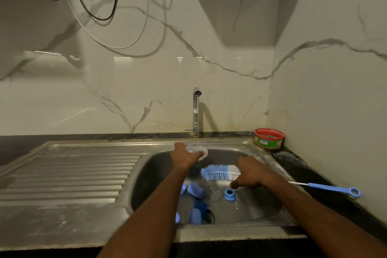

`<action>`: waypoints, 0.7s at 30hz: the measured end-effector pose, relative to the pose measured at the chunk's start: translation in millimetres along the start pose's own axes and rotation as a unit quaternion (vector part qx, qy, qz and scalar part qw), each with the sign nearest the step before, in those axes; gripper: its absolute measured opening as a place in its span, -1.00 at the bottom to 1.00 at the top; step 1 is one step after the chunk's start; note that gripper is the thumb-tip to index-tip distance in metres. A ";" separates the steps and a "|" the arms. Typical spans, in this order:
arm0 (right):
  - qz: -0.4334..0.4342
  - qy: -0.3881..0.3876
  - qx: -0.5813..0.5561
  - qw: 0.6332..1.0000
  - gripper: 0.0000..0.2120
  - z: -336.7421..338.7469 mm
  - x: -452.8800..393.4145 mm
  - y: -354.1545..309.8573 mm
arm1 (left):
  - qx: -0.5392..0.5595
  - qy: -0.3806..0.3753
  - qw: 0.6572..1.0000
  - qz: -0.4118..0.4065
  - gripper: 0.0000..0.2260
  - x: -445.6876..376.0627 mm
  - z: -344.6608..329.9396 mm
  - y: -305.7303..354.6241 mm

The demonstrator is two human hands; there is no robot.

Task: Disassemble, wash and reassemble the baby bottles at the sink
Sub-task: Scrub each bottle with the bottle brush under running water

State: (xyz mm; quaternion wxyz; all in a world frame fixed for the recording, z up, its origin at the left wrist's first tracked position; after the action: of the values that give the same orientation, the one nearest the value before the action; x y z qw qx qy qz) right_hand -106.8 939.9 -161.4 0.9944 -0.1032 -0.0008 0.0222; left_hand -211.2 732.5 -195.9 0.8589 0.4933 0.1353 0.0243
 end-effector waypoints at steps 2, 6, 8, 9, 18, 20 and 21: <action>-0.001 0.003 0.004 1.000 -0.48 -2.2 -0.9 0.5 | 0.031 -0.039 0.998 0.032 -0.36 -3.0 -8.1 -4.4; 0.004 0.005 -0.003 1.000 -0.46 -3.6 -1.5 2.4 | 0.037 -0.055 0.997 0.026 -0.49 -7.6 -16.3 -4.7; 0.006 0.003 -0.002 1.000 -0.52 -2.7 -0.9 1.6 | 0.028 -0.048 0.998 0.014 -0.55 -8.4 -16.7 -3.0; 0.006 0.002 -0.004 1.000 -0.54 -1.7 -0.8 0.8 | 0.009 -0.048 0.999 -0.001 -0.58 -8.0 -16.3 -0.8; 0.008 0.009 0.005 1.000 -0.44 -2.0 -4.4 2.4 | -0.054 0.009 0.997 -0.056 -0.59 -9.6 -12.7 1.3; 0.010 0.010 0.011 1.000 -0.45 -1.3 -6.4 2.7 | -0.018 0.029 0.997 -0.075 -0.55 -9.2 -8.9 8.1; 0.012 0.010 0.015 1.000 -0.45 -1.1 -7.0 2.4 | -0.004 0.039 0.996 -0.086 -0.54 -9.1 -6.7 10.0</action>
State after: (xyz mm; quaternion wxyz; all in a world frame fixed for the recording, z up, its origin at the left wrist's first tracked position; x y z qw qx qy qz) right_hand -113.9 941.7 -163.0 0.9955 -0.0883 0.0110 0.0327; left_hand -220.8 741.6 -188.6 0.8540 0.4747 0.2107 -0.0296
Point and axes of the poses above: each hand's wrist, its own x-axis away from the middle knuckle, its own z-axis out of the back of the hand, y = z × x, the point moved 4 cm from there along -x, towards the middle knuckle, and after that the axes turned 3 degrees about -x, right-handed, at the moved point
